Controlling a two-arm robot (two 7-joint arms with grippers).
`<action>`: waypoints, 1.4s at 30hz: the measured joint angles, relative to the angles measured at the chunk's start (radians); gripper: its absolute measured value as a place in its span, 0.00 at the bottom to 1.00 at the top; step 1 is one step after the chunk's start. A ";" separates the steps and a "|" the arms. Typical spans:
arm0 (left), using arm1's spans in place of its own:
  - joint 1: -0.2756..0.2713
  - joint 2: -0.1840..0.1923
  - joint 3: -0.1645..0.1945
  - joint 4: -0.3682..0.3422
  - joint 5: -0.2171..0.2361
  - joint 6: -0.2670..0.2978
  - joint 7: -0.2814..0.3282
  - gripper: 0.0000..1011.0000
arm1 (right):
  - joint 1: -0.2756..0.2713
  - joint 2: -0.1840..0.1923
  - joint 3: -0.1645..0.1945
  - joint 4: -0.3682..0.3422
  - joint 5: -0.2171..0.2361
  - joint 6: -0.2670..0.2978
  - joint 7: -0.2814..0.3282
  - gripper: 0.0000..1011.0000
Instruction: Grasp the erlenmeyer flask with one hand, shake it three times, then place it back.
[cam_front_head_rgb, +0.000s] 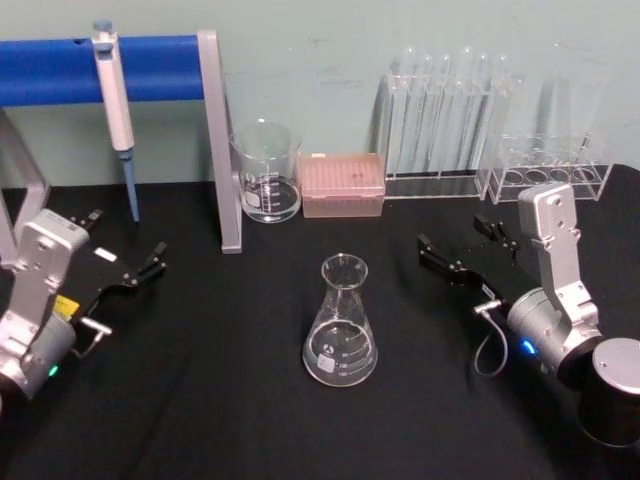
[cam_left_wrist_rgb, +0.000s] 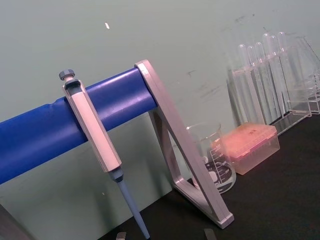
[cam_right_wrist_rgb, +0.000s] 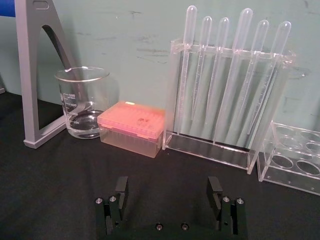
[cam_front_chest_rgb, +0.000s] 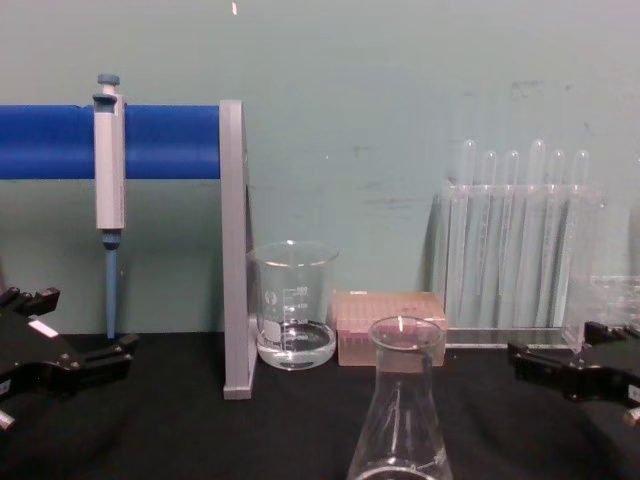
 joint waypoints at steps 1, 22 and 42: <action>0.000 0.000 0.000 0.000 0.000 0.000 0.000 0.99 | 0.000 0.000 0.000 0.000 0.000 0.000 0.000 0.99; 0.000 0.000 0.000 0.000 0.000 0.000 0.000 0.99 | 0.001 0.002 -0.004 -0.001 0.001 -0.001 0.000 0.99; 0.000 0.000 0.000 0.000 0.000 0.000 0.000 0.99 | 0.001 0.002 -0.004 -0.001 0.001 -0.002 0.000 0.99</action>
